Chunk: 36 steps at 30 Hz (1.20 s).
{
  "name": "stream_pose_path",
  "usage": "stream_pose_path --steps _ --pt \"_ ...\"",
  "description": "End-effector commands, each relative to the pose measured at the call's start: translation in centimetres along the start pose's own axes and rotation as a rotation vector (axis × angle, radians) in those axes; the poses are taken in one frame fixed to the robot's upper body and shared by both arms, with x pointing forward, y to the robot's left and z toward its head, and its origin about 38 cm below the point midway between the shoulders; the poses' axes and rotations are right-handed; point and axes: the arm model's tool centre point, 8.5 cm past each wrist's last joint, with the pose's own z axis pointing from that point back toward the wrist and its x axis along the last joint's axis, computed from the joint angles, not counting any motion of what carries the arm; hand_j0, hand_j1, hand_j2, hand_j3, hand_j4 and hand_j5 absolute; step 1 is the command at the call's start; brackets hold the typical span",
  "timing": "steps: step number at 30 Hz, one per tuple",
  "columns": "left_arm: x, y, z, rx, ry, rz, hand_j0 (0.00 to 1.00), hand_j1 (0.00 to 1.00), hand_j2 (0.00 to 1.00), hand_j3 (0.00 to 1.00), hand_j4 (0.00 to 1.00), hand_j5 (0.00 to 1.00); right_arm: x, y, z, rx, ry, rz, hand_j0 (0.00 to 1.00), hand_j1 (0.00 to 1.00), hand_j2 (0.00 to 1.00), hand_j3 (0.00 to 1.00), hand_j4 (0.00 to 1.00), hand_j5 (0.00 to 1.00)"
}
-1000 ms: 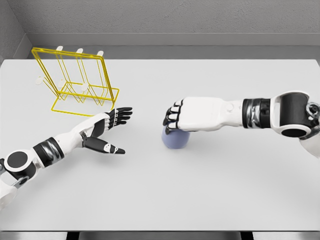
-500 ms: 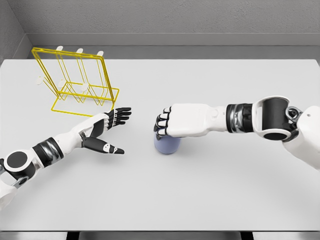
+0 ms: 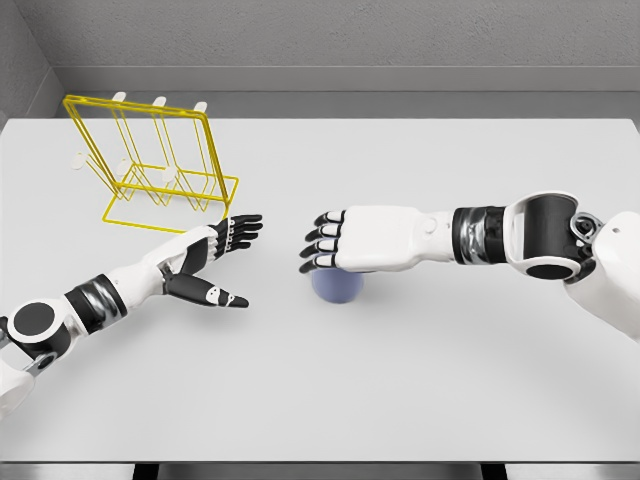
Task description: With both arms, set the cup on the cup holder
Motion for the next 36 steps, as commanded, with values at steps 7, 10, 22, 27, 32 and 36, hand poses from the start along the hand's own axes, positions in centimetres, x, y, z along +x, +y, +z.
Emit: stream_pose_path --steps 7,10,22,27,32,36 --pt "-0.1 0.1 0.0 0.003 0.003 0.003 1.00 1.00 1.00 1.00 1.00 1.00 -0.6 -0.7 0.6 -0.020 0.022 0.010 0.99 0.99 0.99 0.99 0.99 0.99" --pt "-0.1 0.2 0.1 0.003 0.002 0.001 1.00 1.00 1.00 1.00 1.00 1.00 -1.5 -1.6 1.7 -0.053 0.056 0.010 0.99 0.99 0.99 0.99 0.99 0.99" --pt "0.7 -0.5 -1.6 -0.013 -0.031 0.009 1.00 1.00 1.00 1.00 1.00 1.00 -5.7 -6.3 12.6 -0.272 0.294 -0.002 1.00 1.00 1.00 1.00 1.00 1.00" --pt "0.8 -1.0 -3.7 -0.028 -0.039 0.015 1.00 1.00 1.00 1.00 1.00 1.00 -4.6 0.7 20.1 -0.338 0.461 -0.246 1.00 1.00 1.00 1.00 1.00 1.00" --pt "1.2 -2.4 -5.8 -0.067 -0.056 0.021 1.00 1.00 1.00 1.00 1.00 1.00 -3.8 3.5 20.8 -0.400 0.492 -0.360 1.00 1.00 1.00 1.00 1.00 1.00" --pt "1.8 -3.6 -7.1 -0.099 -0.072 0.025 1.00 1.00 1.00 1.00 1.00 1.00 -2.9 5.3 20.5 -0.451 0.517 -0.421 1.00 1.00 1.00 1.00 1.00 1.00"
